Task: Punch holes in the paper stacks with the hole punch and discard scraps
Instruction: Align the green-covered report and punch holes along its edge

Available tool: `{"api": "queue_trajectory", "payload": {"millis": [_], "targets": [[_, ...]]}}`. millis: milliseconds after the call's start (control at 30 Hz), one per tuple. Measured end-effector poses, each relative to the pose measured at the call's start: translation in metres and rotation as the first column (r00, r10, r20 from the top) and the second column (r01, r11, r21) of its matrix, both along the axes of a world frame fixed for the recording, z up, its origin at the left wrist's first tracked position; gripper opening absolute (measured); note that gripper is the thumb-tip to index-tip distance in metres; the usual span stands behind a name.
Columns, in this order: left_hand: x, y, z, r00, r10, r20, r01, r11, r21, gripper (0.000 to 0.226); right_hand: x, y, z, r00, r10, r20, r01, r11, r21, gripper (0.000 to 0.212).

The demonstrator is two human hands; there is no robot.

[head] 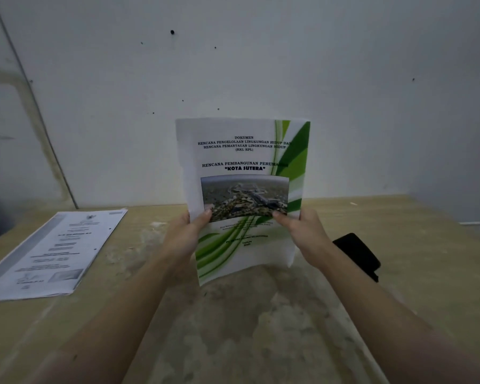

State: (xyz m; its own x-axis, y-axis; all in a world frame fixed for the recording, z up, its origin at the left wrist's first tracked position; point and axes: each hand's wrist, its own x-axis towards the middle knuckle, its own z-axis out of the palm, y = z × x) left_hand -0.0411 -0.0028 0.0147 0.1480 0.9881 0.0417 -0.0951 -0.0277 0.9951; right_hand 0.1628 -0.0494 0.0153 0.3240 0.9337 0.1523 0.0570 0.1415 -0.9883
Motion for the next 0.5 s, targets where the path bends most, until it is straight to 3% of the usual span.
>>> {"api": "queue_trajectory", "payload": {"millis": [333,500], "targets": [[-0.004,0.003,-0.009,0.999,-0.007,-0.036,0.007,1.000,-0.005,0.016,0.003,0.003,-0.012,0.996,0.030,-0.082,-0.035,0.998,-0.050,0.014],[-0.004,0.007,-0.008,0.998,0.009,-0.069,-0.006,0.999,0.043,0.017,0.010,0.003,-0.006,0.997,0.052,-0.053,-0.055,0.998,-0.040,0.011]]}}
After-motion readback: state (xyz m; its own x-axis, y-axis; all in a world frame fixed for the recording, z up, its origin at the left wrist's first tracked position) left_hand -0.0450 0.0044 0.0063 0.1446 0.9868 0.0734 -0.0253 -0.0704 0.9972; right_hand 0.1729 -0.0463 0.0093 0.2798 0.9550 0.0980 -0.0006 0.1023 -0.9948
